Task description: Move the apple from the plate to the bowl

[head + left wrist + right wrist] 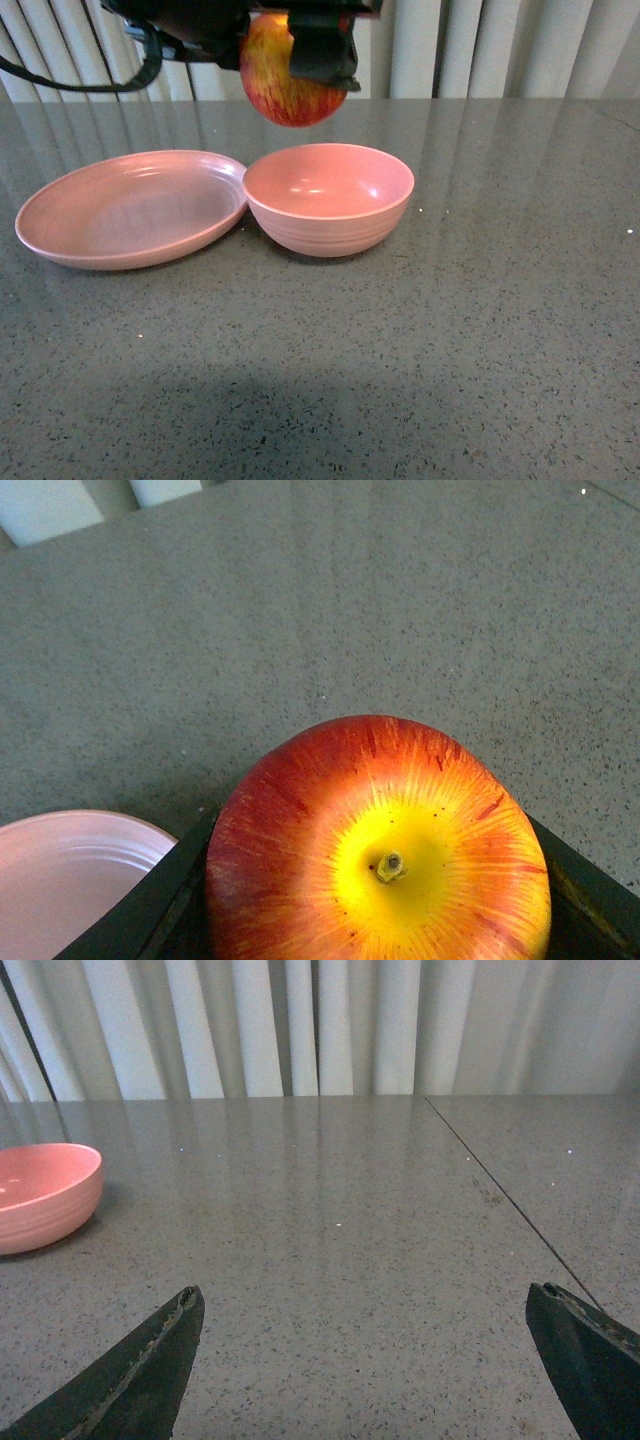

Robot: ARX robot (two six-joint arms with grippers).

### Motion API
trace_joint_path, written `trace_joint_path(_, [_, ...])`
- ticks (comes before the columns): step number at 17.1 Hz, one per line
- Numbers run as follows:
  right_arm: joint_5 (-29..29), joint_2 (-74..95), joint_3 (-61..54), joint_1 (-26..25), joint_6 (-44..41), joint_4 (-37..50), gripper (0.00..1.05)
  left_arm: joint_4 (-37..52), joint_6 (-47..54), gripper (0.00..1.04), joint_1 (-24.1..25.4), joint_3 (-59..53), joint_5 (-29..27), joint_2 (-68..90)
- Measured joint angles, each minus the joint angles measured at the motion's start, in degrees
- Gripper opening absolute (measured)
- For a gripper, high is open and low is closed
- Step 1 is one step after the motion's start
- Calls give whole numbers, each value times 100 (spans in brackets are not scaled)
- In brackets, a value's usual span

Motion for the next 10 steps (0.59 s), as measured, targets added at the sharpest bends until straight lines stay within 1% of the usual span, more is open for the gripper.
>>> trace_joint_path(3, [0,0,0,0,2,0,98,68,-7,70,-131,0,-63,321])
trace_joint_path(10, [0,0,0,0,2,0,98,184,-153,70,-162,74,-105,780])
